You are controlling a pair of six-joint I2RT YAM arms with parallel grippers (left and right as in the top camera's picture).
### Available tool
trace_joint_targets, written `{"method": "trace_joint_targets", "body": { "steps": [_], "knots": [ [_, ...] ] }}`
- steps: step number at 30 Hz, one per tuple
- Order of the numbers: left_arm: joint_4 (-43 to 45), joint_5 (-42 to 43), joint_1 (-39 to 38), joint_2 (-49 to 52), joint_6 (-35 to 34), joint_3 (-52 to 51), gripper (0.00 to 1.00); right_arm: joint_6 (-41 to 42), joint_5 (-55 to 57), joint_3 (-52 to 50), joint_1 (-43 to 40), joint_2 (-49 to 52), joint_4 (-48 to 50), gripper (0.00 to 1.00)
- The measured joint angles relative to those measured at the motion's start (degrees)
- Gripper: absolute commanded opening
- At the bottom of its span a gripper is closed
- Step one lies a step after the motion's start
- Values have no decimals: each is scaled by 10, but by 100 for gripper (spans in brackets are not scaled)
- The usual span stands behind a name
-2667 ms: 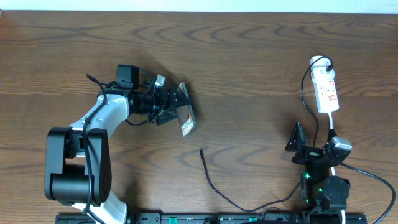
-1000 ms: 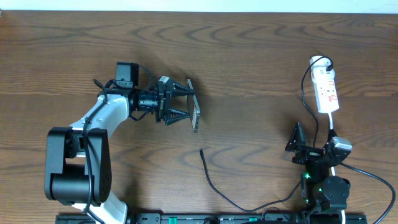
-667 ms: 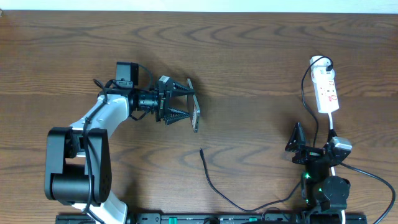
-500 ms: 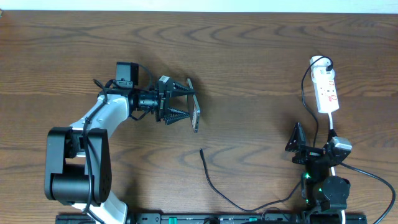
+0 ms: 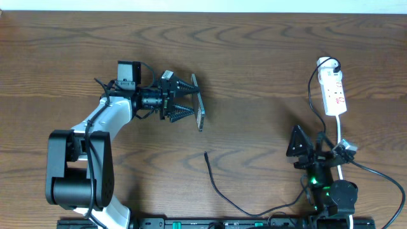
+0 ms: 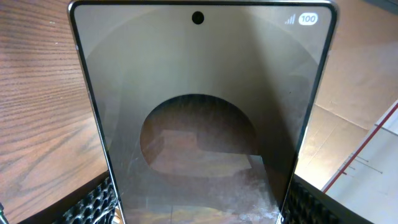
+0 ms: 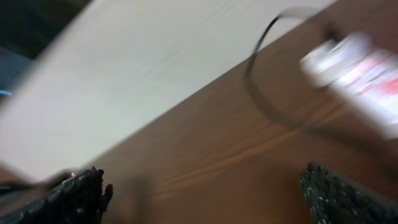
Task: Plug charger to phone and switch on socket
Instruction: 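Move the right gripper to the phone's lower edge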
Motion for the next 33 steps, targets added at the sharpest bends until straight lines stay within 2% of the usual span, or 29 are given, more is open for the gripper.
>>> {"method": "trace_joint_targets", "body": {
  "steps": [3, 6, 15, 24, 28, 33],
  "knots": [
    [2, 0, 0, 0, 0, 0, 69, 78, -47, 0, 0, 0, 2, 99],
    [2, -3, 0, 0, 0, 0, 69, 109, -58, 0, 0, 0, 2, 99],
    [2, -3, 0, 0, 0, 0, 69, 130, -36, 0, 0, 0, 1, 99],
    [2, -3, 0, 0, 0, 0, 69, 53, -134, 4, 0, 0, 38, 99],
    [2, -3, 0, 0, 0, 0, 69, 19, -160, 50, 0, 9, -15, 99],
    [2, -3, 0, 0, 0, 0, 69, -52, -159, 189, 0, 86, -139, 99]
  ]
}}
